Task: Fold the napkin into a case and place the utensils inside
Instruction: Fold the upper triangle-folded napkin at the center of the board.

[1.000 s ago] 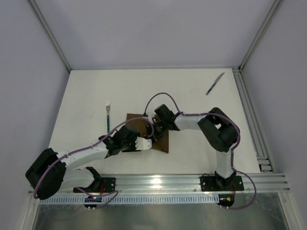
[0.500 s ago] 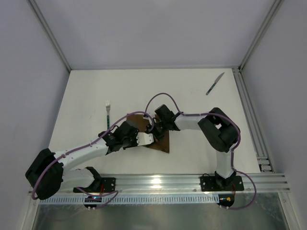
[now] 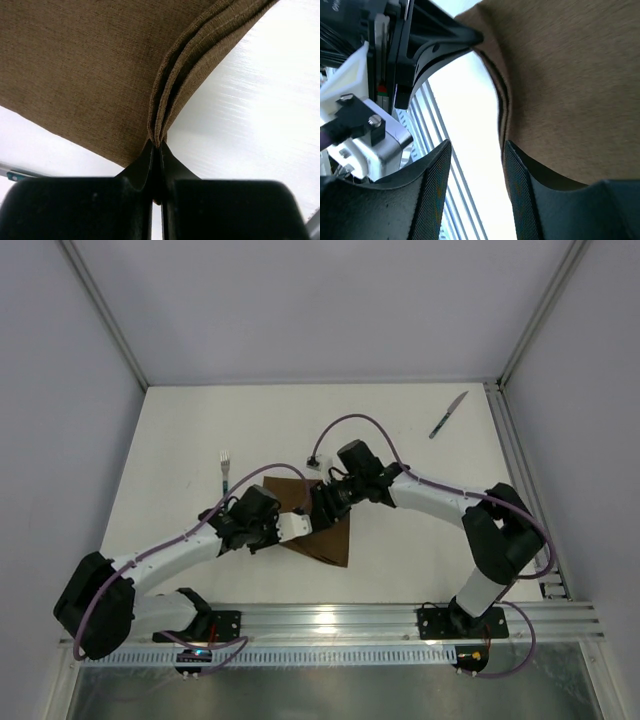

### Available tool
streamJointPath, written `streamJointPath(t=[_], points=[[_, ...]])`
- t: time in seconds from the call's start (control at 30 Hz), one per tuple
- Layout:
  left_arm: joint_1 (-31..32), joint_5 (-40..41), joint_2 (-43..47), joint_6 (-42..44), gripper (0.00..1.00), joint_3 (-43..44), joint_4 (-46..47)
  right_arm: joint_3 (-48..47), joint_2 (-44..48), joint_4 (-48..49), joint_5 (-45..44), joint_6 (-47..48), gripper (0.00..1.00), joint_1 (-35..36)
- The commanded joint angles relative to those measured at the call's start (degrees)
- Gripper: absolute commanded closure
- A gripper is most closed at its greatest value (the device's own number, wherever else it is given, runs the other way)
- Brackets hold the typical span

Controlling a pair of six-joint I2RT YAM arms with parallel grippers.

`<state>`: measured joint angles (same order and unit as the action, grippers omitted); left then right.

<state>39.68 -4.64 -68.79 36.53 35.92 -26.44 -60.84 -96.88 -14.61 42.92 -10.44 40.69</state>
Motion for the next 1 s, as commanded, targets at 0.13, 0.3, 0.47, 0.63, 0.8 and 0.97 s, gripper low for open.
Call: streamJointPath(t=[0.13,0.3,0.47,0.63,0.8,0.97], points=[[-1.97,-8.36,-2.3,-2.87,1.0,6.08,-5.29,-3.49,-3.54,1.42,-6.0,-2.12,0.74,-3.16],[-6.27,-13.98,-4.41,-2.96,1.0,9.78,-7.57,-7.45,-12.09,5.12,-8.62,-6.25,0.96,-3.16],[-11.02,-19.69,-8.02,-0.85,1.0,15.05,-10.91,-6.76,-18.77,4.59,-6.71,-8.98,0.96,-4.74],[-15.59,-24.79,-13.55,1.35,1.0,20.06,-14.07,-5.17,-20.89,2.75,-5.48,-8.29,0.96,-4.92],[-19.46,-27.61,-22.41,3.54,1.0,26.73,-16.98,-5.43,-22.3,0.99,-3.54,-5.83,0.96,-5.09],[-22.36,-31.39,-28.14,5.3,1.0,31.83,-20.05,-5.96,-22.3,-0.06,-0.99,-3.63,0.96,-5.0]])
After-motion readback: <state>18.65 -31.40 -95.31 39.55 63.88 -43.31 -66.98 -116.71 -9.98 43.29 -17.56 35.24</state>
